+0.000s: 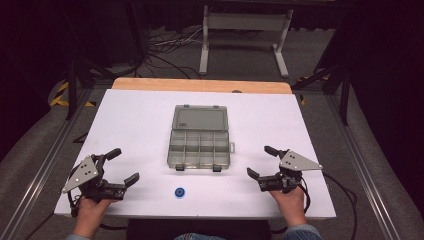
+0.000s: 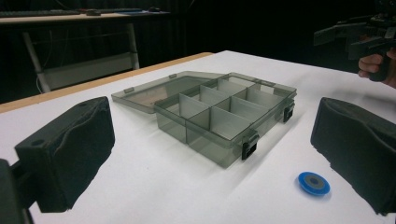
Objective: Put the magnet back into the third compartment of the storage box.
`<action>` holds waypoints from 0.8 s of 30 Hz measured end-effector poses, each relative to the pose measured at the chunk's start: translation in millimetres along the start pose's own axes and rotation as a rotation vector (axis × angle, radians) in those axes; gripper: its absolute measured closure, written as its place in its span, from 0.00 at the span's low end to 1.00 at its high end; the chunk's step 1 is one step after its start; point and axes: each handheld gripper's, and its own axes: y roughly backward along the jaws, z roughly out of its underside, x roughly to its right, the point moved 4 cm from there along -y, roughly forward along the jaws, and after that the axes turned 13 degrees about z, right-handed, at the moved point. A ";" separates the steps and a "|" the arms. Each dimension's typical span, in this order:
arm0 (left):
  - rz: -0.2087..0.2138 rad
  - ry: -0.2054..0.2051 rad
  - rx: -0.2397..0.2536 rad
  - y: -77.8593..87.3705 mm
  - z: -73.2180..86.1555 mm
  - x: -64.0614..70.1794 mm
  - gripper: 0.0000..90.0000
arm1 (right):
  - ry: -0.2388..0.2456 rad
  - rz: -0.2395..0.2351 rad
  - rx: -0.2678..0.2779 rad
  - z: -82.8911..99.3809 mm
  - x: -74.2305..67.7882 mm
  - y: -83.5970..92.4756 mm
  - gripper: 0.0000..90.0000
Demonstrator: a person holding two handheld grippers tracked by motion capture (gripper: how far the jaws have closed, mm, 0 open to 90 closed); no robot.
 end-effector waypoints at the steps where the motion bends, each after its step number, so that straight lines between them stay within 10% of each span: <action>1: 0.002 0.002 0.001 0.4 -0.2 0.0 0.00 | 0.001 0.000 0.001 -0.1 0.0 0.3 0.05; 24: -0.001 -0.004 0.004 0.6 -1.0 0.5 0.00 | 0.023 -0.005 0.000 -4.0 -4.7 -0.4 0.05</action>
